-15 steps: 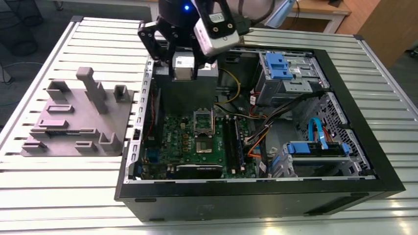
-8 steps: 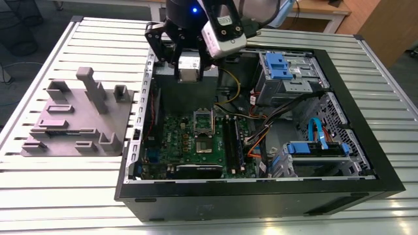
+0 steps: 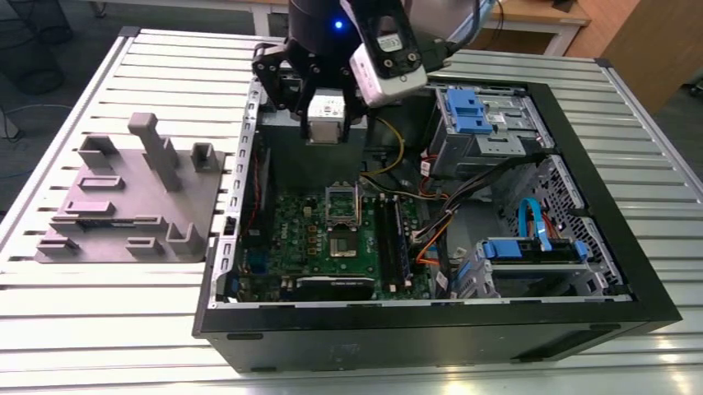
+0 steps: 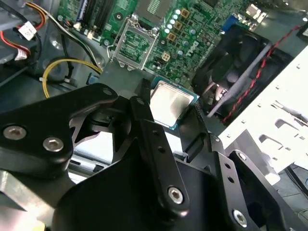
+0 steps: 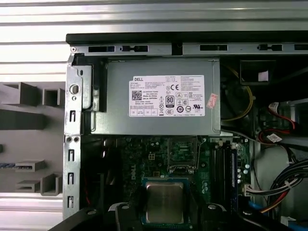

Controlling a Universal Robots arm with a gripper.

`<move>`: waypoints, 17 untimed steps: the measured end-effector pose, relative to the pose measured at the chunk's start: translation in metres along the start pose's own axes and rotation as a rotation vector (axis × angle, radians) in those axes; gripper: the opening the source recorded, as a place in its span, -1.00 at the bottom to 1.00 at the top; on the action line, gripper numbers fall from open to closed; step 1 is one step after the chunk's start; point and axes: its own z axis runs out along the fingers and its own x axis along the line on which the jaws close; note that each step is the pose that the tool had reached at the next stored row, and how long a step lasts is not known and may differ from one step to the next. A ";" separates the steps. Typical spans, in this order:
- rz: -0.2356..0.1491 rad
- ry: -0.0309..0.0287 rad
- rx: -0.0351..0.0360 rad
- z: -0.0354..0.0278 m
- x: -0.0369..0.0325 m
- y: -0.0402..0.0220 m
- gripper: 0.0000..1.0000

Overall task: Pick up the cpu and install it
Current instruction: 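Pick up the cpu and move it towards the insertion slot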

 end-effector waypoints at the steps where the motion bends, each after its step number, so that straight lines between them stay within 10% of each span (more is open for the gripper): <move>1: 0.001 0.0000 0.0000 0.0001 -0.0021 -0.0001 -0.05; 17: 0.026 -0.0016 -0.0011 0.0068 -0.0258 -0.0035 -0.05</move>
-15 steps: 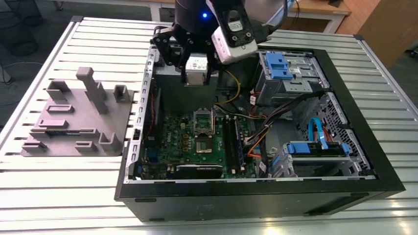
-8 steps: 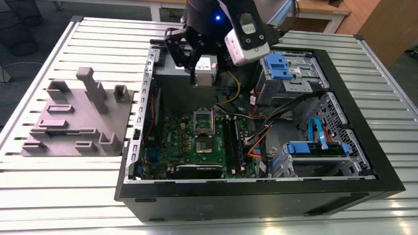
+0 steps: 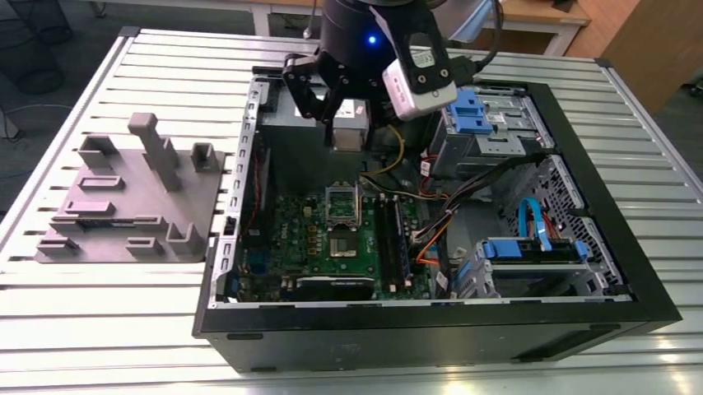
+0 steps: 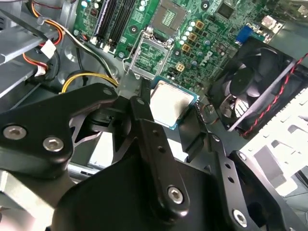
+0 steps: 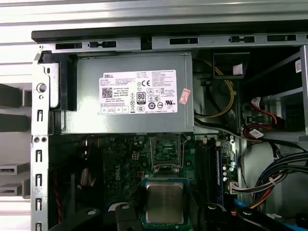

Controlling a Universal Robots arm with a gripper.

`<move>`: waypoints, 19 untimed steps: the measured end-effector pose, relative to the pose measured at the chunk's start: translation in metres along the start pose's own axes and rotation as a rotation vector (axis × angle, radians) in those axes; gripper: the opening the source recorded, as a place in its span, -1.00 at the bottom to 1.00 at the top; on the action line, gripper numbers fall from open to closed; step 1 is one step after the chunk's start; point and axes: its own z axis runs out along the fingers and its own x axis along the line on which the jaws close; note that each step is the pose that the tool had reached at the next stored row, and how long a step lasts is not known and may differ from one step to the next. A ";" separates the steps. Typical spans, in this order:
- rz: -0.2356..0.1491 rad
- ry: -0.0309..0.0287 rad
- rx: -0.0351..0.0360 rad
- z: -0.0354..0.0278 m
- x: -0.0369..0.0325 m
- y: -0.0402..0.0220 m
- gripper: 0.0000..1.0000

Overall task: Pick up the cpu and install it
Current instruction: 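Pick up the cpu and move it towards the insertion slot, then place the cpu into insertion slot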

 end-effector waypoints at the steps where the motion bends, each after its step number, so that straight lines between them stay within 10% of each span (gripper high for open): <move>1: 0.001 0.0000 0.0001 0.0004 -0.0012 -0.0001 -0.05; 19: 0.001 -0.0001 0.0006 0.0041 -0.0029 -0.0003 -0.05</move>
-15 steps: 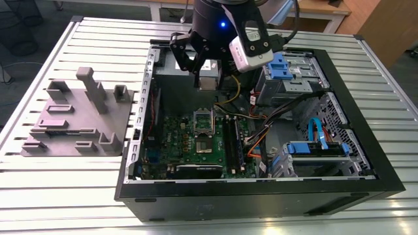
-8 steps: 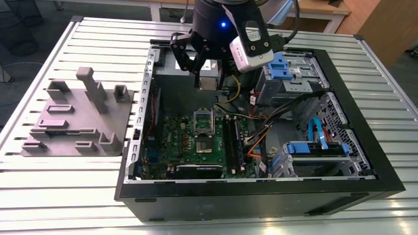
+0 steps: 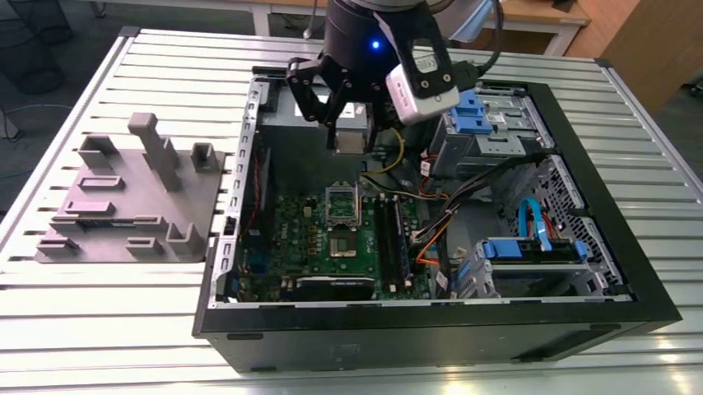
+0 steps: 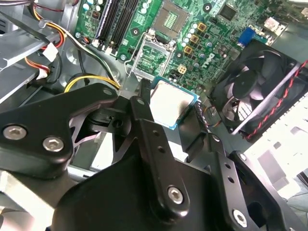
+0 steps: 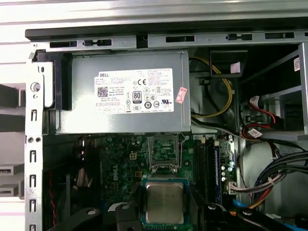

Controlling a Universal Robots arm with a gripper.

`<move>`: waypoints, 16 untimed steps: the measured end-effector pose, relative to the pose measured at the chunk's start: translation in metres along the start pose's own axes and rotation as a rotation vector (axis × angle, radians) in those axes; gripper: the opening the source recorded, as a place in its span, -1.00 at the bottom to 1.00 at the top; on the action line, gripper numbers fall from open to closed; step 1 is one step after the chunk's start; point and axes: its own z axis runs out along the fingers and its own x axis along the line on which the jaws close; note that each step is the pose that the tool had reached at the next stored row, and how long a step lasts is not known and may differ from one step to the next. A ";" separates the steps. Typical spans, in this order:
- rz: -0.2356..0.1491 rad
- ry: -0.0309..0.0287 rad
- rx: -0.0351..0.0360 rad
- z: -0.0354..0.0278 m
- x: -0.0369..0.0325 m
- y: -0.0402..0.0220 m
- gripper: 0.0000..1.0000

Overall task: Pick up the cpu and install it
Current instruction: 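Place the cpu into insertion slot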

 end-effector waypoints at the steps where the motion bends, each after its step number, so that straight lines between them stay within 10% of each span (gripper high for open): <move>1: -0.002 0.0001 0.0001 0.0018 -0.0001 -0.0001 -0.05; 16: -0.035 0.0021 0.0014 0.0287 -0.0015 -0.0057 -0.05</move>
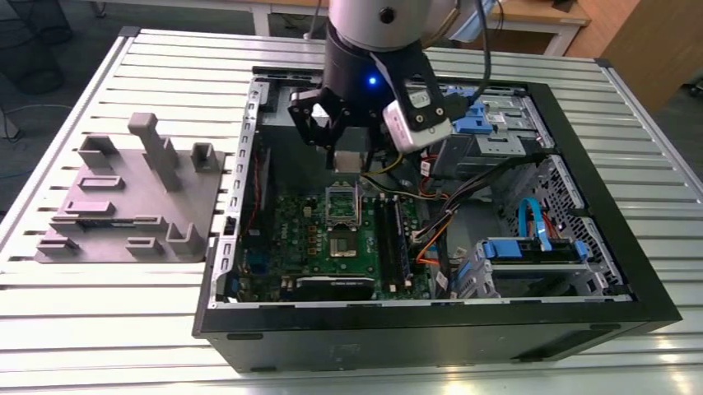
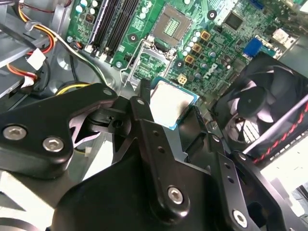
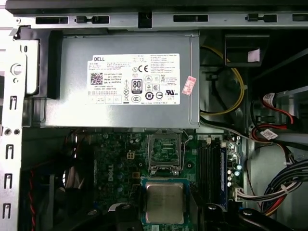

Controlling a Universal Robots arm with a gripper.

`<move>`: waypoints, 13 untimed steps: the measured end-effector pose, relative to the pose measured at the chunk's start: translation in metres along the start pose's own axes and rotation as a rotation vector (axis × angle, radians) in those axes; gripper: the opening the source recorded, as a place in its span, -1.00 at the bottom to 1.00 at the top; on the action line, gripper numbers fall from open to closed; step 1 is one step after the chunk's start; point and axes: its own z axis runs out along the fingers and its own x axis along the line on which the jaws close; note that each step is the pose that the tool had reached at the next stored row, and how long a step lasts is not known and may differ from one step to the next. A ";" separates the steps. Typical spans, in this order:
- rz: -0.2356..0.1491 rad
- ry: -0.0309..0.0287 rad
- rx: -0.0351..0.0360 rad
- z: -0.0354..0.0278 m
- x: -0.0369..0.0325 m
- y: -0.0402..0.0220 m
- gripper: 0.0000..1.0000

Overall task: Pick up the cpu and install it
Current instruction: 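Place the cpu into insertion slot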

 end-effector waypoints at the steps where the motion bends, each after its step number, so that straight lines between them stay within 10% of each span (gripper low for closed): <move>1: 0.000 0.0000 -0.0001 0.0017 -0.0001 -0.0010 -0.05; 13: -0.015 0.0009 0.0003 0.0183 -0.0007 -0.0087 -0.05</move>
